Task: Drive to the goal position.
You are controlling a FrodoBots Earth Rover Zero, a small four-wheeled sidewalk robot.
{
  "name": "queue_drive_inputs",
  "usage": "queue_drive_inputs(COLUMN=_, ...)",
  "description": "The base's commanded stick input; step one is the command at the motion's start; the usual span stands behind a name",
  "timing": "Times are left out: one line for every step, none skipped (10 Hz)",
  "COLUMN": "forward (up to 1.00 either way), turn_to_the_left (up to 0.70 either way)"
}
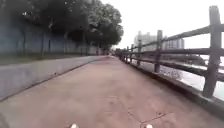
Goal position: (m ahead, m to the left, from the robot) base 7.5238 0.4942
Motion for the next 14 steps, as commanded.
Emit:
queue_drive_inputs(forward=1.00, turn_to_the_left=0.00)
queue_drive_inputs(forward=1.00, turn_to_the_left=0.00)
queue_drive_inputs(forward=1.00, turn_to_the_left=0.00)
queue_drive_inputs(forward=1.00, turn_to_the_left=0.00)
queue_drive_inputs(forward=1.00, turn_to_the_left=0.00)
queue_drive_inputs(forward=1.00, turn_to_the_left=0.00)
queue_drive_inputs(forward=1.00, turn_to_the_left=0.00)
queue_drive_inputs(forward=1.00, turn_to_the_left=0.00)
queue_drive_inputs(forward=1.00, turn_to_the_left=0.00)
queue_drive_inputs(forward=1.00, turn_to_the_left=0.00)
queue_drive_inputs(forward=1.00, turn_to_the_left=0.00)
queue_drive_inputs(forward=1.00, turn_to_the_left=0.00)
queue_drive_inputs(forward=1.00, turn_to_the_left=0.00)
queue_drive_inputs(forward=1.00, turn_to_the_left=0.00)
